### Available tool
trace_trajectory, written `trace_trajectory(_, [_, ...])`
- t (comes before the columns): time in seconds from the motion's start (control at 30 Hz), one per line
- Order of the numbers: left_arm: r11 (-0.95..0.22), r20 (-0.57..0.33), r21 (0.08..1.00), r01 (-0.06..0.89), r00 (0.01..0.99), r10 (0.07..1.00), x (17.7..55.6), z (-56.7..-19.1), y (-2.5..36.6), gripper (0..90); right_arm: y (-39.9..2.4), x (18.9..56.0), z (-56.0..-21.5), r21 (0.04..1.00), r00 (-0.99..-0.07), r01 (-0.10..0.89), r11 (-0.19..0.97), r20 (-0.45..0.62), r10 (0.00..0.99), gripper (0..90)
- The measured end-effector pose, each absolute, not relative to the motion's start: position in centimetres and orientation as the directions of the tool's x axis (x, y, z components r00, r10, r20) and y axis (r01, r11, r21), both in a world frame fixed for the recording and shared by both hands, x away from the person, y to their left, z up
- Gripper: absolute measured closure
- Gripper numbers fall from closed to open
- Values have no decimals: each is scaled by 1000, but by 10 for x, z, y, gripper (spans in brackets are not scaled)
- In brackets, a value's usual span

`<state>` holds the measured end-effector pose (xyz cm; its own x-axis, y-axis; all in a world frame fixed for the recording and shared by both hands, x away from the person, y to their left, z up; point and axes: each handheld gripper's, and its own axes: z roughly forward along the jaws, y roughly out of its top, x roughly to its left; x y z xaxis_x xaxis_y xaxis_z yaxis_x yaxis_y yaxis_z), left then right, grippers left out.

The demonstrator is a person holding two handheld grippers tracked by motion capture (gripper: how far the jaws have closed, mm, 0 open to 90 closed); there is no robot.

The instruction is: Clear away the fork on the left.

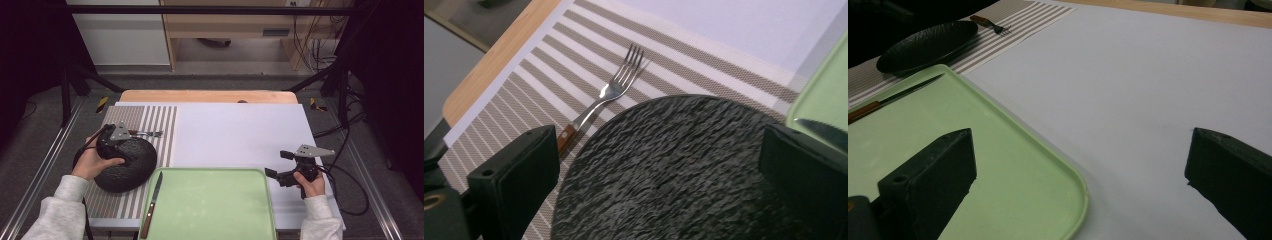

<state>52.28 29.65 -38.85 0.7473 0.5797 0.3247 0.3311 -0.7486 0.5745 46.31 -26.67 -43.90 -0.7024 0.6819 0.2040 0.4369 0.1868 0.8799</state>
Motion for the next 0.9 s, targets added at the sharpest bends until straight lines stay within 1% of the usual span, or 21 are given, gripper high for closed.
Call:
trace_trajectory(0.2, [-785,369,536,312,749,550,534,-392,300,28,-267,463,-439,879,-702,437,190,202,683,6])
trace_trajectory(0.57, [-812,424,504,296,734,531,550,-395,311,28,-267,463,-440,878,-702,437,193,199,683,6])
trace_trajectory(0.63, [-827,447,481,292,730,518,556,-396,314,28,-267,463,-440,878,-701,438,191,201,684,6])
trace_trajectory(0.9, [-853,493,437,285,718,492,569,-402,322,32,-266,463,-440,877,-701,440,194,201,684,6])
